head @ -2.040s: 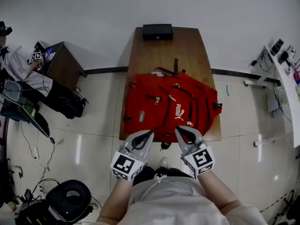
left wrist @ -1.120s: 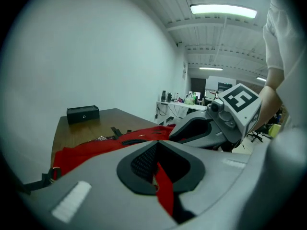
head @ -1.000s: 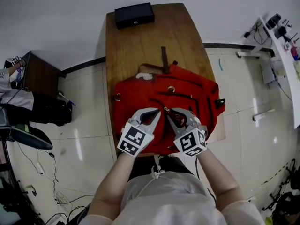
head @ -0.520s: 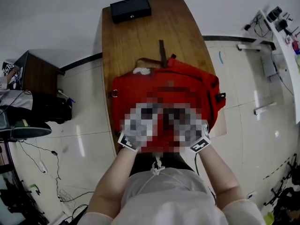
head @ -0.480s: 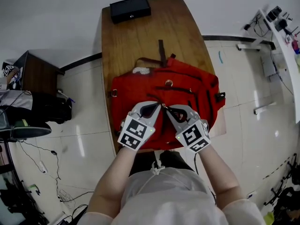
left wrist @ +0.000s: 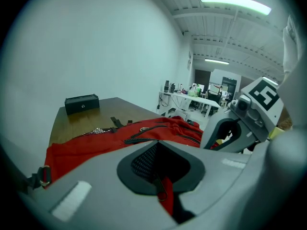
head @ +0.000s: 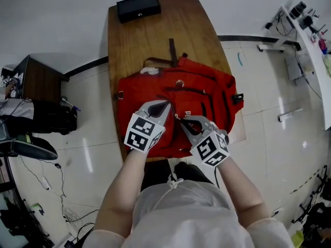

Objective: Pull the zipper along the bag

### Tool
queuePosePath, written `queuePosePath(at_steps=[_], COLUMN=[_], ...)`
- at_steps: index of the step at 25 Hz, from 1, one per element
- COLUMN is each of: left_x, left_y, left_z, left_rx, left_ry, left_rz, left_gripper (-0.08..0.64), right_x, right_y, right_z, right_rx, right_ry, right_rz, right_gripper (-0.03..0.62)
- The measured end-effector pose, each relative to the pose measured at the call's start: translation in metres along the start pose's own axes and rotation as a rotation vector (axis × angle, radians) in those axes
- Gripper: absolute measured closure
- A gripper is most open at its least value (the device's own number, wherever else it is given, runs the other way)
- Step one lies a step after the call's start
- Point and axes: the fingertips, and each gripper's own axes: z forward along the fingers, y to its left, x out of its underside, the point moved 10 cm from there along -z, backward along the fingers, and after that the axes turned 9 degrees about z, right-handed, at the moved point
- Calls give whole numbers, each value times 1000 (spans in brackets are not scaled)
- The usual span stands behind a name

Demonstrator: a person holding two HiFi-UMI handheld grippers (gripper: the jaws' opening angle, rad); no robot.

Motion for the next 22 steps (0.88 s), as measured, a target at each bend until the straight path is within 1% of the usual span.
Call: queuePosePath(at_steps=[3, 6, 12, 15, 18, 22], left_x=[2, 3, 7, 8, 8, 9], left_y=[-1, -3, -3, -3, -5, -6], left_z=[0, 0, 0, 0, 0, -1], left_rx=[-8, -1, 18, 20, 9, -4], left_ry=[3, -1, -15, -27, -34, -40], left_rz=[11, 20, 27, 30, 40, 47], left_gripper=[552, 552, 552, 552, 552, 552], right_x=[11, 20, 31, 35, 40, 41], right_y=[14, 24, 40, 53, 66, 75], right_z=[-4, -6, -5, -3, -4, -5], right_rx=[-30, -70, -187, -247, -279, -310], right_ry=[27, 43, 98, 161, 198, 221], right_rz=[-1, 36, 115, 115, 100, 145], right_gripper=[581, 580, 581, 581, 581, 581])
